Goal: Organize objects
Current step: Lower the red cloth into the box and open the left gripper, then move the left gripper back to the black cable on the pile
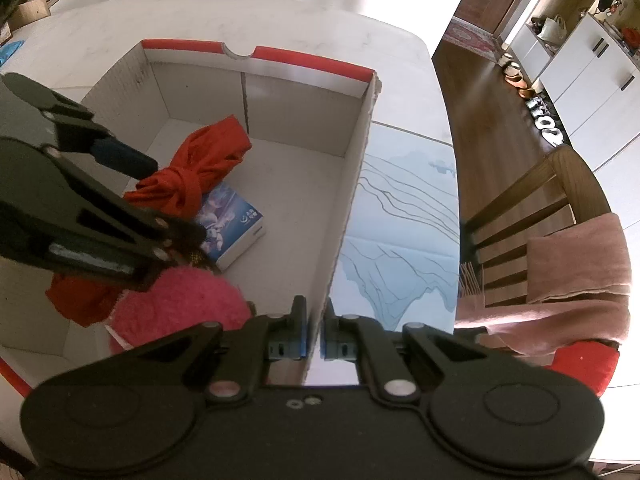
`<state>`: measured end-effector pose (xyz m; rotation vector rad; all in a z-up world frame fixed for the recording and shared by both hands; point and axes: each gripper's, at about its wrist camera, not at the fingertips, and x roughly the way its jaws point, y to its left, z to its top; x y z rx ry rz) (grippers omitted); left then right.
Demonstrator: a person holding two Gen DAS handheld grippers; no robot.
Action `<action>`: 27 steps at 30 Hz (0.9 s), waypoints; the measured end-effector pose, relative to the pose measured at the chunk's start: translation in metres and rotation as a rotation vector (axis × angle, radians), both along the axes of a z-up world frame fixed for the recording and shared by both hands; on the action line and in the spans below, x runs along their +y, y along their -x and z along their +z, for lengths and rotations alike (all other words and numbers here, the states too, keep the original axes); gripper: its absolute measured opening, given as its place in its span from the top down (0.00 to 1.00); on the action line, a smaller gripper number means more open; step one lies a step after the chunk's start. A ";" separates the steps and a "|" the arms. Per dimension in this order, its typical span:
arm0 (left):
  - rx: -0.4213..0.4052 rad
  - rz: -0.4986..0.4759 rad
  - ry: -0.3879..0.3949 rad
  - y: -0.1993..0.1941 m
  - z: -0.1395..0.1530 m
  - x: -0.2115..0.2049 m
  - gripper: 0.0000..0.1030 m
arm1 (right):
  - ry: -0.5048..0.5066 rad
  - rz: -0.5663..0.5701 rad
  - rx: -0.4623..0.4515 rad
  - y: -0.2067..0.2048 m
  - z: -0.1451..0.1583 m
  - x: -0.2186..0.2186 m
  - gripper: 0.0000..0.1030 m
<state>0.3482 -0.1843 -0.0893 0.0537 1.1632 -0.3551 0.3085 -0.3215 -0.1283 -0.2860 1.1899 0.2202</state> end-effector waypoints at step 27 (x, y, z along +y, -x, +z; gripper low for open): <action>-0.138 0.264 0.044 0.089 0.100 0.163 0.19 | -0.022 0.003 0.017 0.000 0.001 -0.005 0.96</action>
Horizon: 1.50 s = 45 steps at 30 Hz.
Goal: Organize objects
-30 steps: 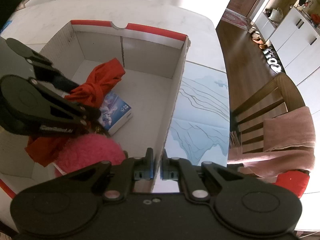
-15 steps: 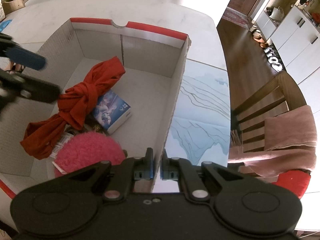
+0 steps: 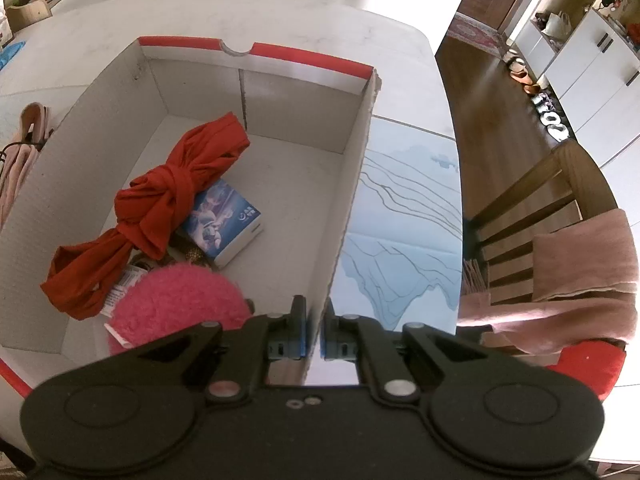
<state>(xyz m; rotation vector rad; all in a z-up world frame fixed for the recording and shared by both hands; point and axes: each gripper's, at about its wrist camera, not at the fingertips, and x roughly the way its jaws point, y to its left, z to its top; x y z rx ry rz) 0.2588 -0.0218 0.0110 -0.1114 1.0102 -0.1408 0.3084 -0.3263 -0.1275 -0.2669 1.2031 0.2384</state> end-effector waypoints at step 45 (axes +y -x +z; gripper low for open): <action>0.127 0.182 -0.032 0.015 -0.123 0.075 0.90 | 0.027 -0.002 -0.002 0.002 -0.001 0.002 0.95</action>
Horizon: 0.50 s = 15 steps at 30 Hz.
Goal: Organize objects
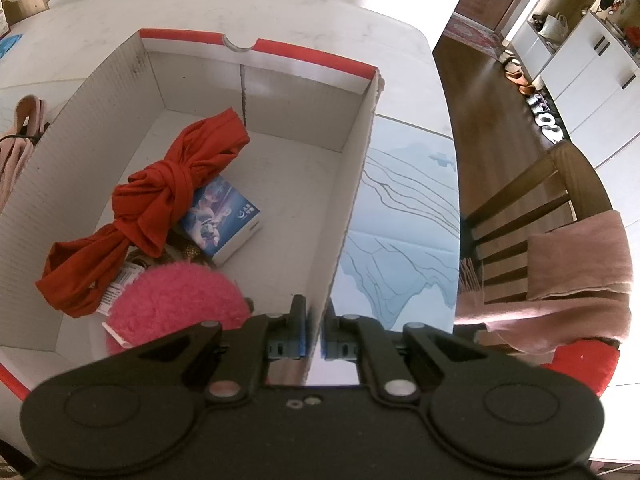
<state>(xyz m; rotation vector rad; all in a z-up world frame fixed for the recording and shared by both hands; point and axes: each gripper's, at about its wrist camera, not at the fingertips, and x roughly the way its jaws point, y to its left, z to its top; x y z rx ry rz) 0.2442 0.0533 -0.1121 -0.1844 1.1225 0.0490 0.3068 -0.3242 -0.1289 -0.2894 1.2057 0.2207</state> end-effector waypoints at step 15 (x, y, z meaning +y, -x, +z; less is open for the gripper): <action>-0.076 -0.070 0.010 0.019 0.082 -0.016 0.95 | 0.000 0.002 -0.002 0.000 0.000 0.000 0.95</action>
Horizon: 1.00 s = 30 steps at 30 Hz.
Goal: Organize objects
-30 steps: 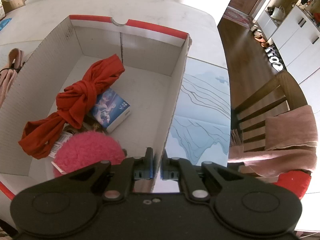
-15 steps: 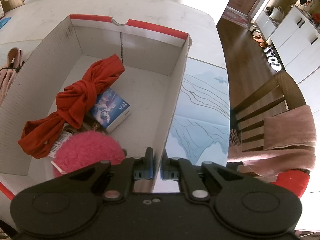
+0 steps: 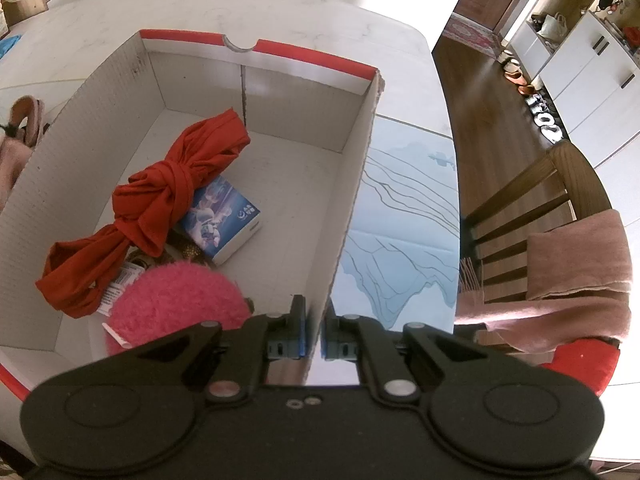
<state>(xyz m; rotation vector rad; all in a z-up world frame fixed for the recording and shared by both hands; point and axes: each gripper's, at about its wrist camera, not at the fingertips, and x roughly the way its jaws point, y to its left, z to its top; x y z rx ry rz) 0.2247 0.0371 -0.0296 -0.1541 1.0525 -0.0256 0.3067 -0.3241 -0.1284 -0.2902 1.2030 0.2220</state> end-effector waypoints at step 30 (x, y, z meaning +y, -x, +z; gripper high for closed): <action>0.127 -0.326 0.042 -0.013 -0.036 -0.104 0.74 | 0.005 0.007 0.000 0.000 -0.001 0.003 0.95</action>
